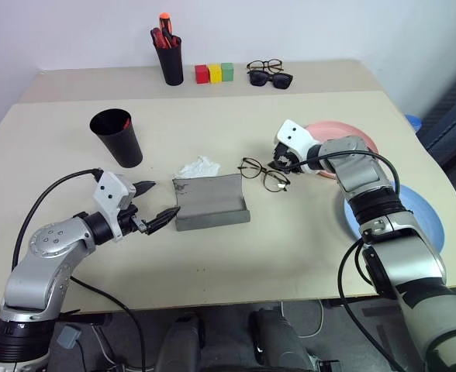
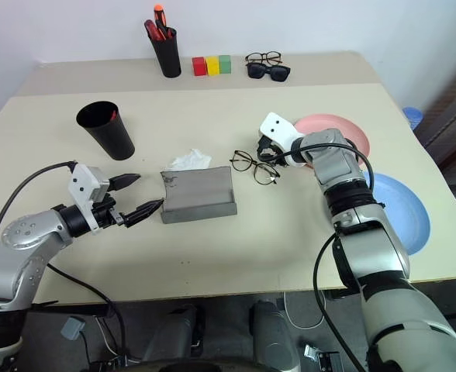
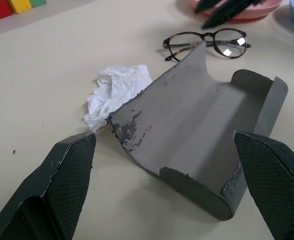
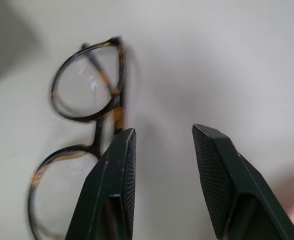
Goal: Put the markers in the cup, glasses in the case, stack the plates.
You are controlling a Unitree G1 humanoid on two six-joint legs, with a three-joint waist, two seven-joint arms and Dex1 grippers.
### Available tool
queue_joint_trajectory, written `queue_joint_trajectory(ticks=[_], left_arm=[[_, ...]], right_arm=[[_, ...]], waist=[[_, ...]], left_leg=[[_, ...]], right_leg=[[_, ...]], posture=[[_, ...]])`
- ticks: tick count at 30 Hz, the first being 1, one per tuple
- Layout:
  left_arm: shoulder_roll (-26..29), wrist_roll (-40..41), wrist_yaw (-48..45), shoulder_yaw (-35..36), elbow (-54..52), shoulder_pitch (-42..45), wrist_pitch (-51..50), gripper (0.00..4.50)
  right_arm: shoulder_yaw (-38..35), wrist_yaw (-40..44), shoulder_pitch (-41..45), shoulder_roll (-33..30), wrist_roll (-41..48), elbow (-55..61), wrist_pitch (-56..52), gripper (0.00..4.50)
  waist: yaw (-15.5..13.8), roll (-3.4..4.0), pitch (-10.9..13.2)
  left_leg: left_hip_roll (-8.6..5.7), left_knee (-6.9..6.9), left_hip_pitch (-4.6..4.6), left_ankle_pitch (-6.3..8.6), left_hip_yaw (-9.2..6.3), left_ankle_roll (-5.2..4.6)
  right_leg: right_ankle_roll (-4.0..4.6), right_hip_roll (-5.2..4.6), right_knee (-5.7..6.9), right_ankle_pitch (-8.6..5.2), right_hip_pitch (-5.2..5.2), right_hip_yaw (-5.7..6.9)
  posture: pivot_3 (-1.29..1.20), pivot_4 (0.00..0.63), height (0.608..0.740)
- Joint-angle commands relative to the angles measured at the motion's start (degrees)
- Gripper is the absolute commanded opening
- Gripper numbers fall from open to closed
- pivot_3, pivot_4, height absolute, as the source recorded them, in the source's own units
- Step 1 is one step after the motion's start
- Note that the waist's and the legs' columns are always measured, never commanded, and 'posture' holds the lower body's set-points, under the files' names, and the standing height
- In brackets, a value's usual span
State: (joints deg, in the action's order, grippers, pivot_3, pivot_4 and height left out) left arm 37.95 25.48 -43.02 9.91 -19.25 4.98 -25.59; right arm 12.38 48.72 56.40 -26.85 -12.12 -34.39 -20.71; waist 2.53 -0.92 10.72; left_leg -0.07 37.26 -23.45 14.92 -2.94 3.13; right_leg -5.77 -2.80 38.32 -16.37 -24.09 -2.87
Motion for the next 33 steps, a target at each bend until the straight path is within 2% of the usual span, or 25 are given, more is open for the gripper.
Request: queue_joint_trajectory(ticks=[1,8,11,14,20,33], left_arm=[[0.0,-0.1,-0.1,0.6,-1.1,-0.7,1.3,4.5],[0.1,0.1,0.2,1.0,-1.9,-1.8,1.1,4.5],[0.3,0.3,0.5,0.9,-2.2,-1.4,0.6,4.5],[0.5,0.7,0.6,0.5,-2.1,0.1,-0.5,4.5],[0.6,0.8,0.4,0.4,-1.9,1.5,-1.3,4.5],[-0.2,-0.1,-0.4,0.8,-0.3,-1.2,2.0,4.5]], right_arm=[[-0.1,-2.0,-1.2,-2.6,-1.9,10.4,-2.6,1.76],[4.2,-2.8,-11.2,-0.5,-4.5,39.2,-24.1,1.76],[5.9,-3.9,-12.7,1.3,-4.6,44.3,-30.5,1.76],[7.6,-7.4,-12.9,3.4,-5.5,44.1,-33.2,1.76],[9.1,-10.9,-12.6,3.6,-5.6,41.4,-33.1,1.76],[10.0,-15.5,-10.9,3.7,-6.1,31.6,-26.8,1.76]], waist=[[0.0,0.0,0.0],[0.0,-0.01,0.0],[0.0,0.0,0.0],[-0.2,-0.02,0.0],[-0.1,-0.02,0.0],[0.0,-0.02,0.0]], left_leg=[[0.0,0.0,0.0,0.0,0.0,0.0],[0.01,0.0,0.0,0.01,-0.03,-0.01],[0.02,0.0,0.0,0.01,-0.04,-0.01],[0.0,0.02,0.0,0.01,-0.05,-0.01],[-0.07,0.03,0.0,0.01,-0.11,-0.02],[-0.05,0.01,0.0,0.01,-0.11,-0.02]], right_leg=[[0.0,0.0,0.0,0.0,0.0,0.0],[0.0,0.01,0.0,0.0,0.0,0.0],[0.0,0.03,0.01,0.0,-0.01,0.0],[0.0,0.01,0.02,0.0,0.01,0.01],[0.0,-0.03,-0.01,0.0,0.06,0.07],[0.0,-0.01,-0.01,0.0,0.04,0.06]], posture=[[0.0,0.15,0.74],[0.0,0.15,0.74],[0.0,0.15,0.74],[0.0,0.15,0.74],[0.0,0.15,0.74],[0.0,0.15,0.74]])
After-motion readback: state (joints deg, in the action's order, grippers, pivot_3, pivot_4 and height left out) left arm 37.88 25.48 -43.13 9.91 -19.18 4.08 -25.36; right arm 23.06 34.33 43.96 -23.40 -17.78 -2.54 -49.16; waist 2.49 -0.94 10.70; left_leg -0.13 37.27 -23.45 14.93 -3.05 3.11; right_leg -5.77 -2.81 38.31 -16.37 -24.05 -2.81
